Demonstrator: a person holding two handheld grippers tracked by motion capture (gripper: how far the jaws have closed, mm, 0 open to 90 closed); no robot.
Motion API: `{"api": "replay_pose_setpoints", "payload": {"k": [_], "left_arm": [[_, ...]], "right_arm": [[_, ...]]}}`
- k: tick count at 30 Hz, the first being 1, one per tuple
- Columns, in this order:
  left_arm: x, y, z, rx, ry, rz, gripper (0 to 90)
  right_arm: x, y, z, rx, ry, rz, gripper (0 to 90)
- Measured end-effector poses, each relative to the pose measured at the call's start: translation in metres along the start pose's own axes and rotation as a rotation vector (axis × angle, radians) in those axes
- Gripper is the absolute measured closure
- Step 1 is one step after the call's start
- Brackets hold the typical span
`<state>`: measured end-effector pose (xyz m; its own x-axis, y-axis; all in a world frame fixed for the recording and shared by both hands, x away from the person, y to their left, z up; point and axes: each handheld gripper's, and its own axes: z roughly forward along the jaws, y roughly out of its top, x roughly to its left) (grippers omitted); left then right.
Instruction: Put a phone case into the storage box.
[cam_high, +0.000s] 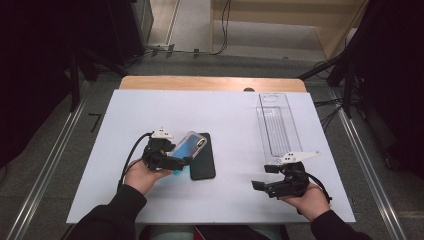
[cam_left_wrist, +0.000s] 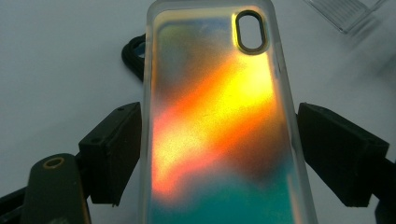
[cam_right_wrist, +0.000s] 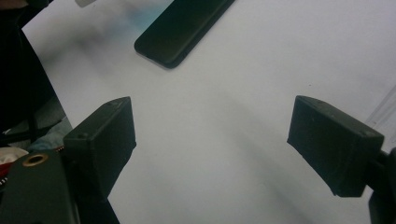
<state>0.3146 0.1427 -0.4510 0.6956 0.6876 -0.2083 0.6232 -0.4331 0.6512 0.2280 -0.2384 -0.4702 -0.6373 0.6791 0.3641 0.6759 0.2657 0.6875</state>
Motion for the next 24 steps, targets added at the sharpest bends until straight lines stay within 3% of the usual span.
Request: {"api": "replay_pose_setpoints", "payload": {"k": [9,16,24], "left_arm": [[-0.015,-0.01,0.002,-0.017,-0.005,-0.029,17.2],[-0.03,-0.014,0.002,-0.073,-0.007,-0.048,17.2],[-0.038,-0.021,0.004,-0.126,-0.013,-0.117,17.1]], "right_arm": [[0.005,0.004,0.002,-0.007,0.005,0.008,13.2],[0.012,0.008,0.006,-0.001,0.014,0.027,13.2],[0.02,0.018,0.01,-0.022,0.005,0.041,13.2]]}}
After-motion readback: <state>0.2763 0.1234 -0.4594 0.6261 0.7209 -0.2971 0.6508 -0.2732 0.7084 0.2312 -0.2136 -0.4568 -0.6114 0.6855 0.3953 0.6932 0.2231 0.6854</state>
